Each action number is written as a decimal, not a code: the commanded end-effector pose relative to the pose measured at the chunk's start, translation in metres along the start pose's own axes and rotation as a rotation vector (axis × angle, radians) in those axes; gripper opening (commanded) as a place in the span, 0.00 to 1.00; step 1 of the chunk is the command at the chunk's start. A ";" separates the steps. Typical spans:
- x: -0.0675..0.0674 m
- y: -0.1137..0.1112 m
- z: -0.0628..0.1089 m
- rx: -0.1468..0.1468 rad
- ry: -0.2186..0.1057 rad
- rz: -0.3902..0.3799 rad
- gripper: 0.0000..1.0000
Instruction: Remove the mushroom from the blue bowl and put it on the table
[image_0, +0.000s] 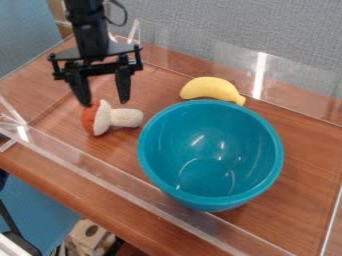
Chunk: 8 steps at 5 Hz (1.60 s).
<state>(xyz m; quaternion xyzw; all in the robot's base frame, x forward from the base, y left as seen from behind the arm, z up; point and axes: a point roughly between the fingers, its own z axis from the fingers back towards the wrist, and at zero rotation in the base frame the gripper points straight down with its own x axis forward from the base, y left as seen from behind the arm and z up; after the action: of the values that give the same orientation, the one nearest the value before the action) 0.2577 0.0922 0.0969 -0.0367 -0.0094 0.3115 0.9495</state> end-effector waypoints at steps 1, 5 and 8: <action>0.016 0.004 0.017 -0.044 -0.042 0.020 1.00; 0.041 0.012 0.060 -0.193 -0.060 -0.110 1.00; 0.023 -0.018 0.082 -0.199 -0.069 -0.177 1.00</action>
<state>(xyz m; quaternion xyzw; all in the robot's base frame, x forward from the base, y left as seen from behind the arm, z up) 0.2830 0.0989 0.1645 -0.1257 -0.0495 0.2315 0.9634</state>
